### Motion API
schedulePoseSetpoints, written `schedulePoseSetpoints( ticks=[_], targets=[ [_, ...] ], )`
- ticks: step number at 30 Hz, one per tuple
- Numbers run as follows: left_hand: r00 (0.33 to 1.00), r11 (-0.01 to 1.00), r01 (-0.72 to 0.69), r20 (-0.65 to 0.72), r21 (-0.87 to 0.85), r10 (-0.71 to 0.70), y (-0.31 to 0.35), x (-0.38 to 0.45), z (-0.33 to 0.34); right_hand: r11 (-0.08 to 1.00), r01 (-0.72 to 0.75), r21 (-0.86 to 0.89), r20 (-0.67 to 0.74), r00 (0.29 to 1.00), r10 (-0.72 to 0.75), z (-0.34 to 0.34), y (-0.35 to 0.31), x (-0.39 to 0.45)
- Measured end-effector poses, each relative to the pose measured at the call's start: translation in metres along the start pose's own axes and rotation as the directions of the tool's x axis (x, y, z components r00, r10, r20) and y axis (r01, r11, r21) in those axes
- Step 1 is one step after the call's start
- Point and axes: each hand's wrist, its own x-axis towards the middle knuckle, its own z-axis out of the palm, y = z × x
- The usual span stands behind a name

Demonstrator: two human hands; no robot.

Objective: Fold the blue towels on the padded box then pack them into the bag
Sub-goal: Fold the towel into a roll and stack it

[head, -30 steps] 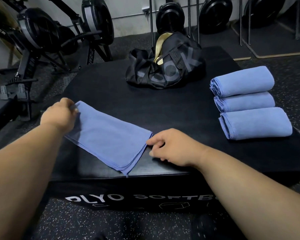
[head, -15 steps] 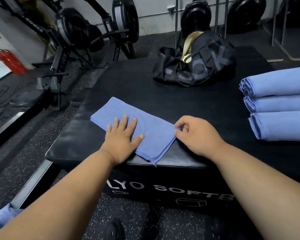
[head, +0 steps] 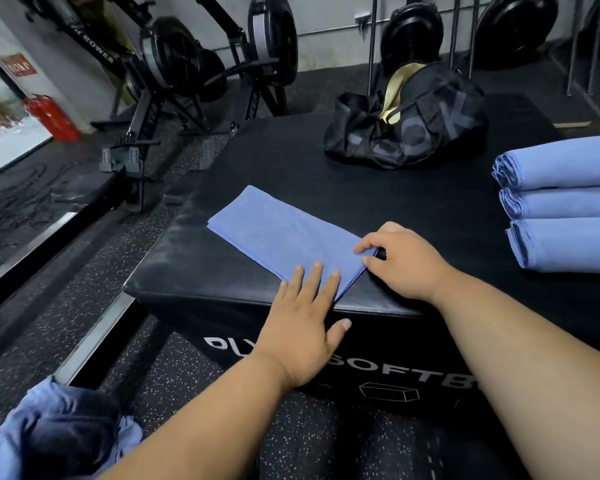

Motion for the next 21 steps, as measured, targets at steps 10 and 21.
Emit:
schedulePoseSetpoints(
  ticks=[10, 21],
  targets=[
    [0.940, 0.979, -0.053, -0.340, -0.196, -0.017, -0.021, -0.006, 0.016, 0.981, -0.090, 0.173, 0.048, 0.995, 0.082, -0.011, 0.001, -0.001],
    [0.908, 0.953, 0.001, -0.399, -0.301, -0.127, -0.027, -0.018, 0.000, 0.966, -0.067, 0.250, 0.200, 0.980, 0.016, -0.029, 0.002, -0.013]
  ],
)
